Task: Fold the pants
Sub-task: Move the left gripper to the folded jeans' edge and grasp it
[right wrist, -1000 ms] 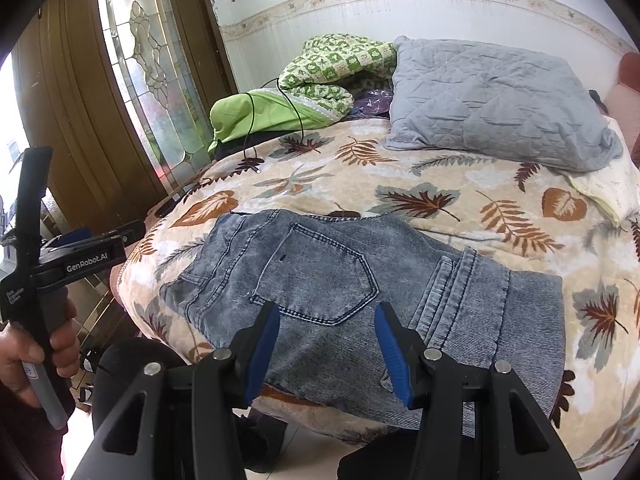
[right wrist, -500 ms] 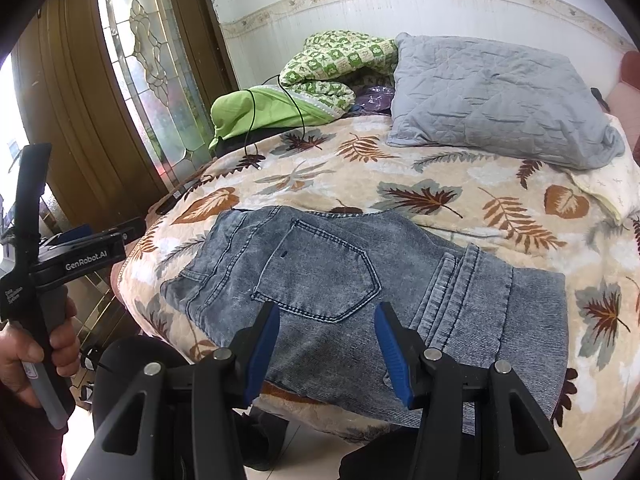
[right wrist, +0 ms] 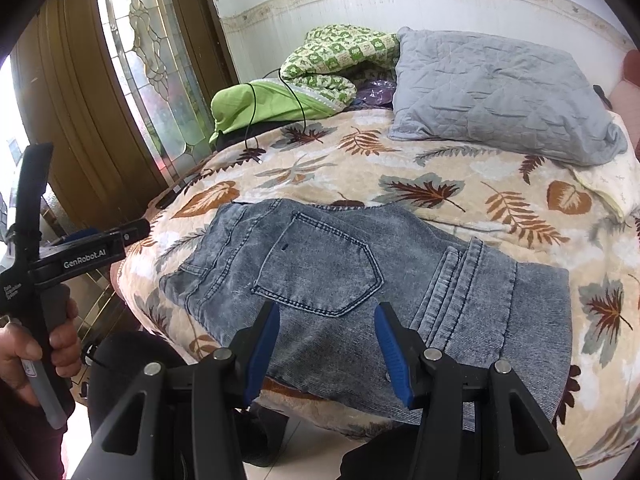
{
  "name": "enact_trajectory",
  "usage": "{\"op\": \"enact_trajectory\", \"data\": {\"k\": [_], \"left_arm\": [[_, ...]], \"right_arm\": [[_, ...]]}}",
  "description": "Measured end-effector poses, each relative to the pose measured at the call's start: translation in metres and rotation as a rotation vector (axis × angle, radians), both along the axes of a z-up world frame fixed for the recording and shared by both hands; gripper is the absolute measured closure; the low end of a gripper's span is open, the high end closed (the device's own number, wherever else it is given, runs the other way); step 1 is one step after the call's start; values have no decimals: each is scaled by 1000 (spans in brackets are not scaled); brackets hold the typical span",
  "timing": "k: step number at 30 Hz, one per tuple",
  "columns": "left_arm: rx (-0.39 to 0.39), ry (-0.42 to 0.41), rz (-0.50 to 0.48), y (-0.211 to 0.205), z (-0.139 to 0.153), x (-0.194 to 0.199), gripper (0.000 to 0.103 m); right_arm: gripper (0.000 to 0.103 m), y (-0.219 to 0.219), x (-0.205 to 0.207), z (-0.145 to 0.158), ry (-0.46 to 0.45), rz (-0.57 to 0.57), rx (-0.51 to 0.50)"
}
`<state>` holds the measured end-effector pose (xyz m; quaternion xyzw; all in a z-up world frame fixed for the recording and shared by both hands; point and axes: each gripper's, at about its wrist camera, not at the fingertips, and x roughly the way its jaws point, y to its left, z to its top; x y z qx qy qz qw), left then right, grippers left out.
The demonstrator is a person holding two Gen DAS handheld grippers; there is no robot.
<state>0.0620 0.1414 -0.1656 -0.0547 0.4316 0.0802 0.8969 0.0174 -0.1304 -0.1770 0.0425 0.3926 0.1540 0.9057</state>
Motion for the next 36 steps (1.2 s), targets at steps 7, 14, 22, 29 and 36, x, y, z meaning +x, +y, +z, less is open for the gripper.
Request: {"op": "enact_trajectory", "data": {"k": [7,14,22,29,36], "left_arm": [[-209,152,117,41,-45,0,0],[-519,301,176,56,-87,1,0],[-588,324,188,48,-104,22,0],[-704,368,172,35,-127,39,0],[-667,296,193,34,-119,45,11]], "right_arm": [[50,10,3,-10,28,31,6],[50,12,5,-14,41,51,18],[50,-4,9,-18,60,18,59],[50,-10,12,-22,70,8,79],[50,-15,13,-25,78,-3,85]]}}
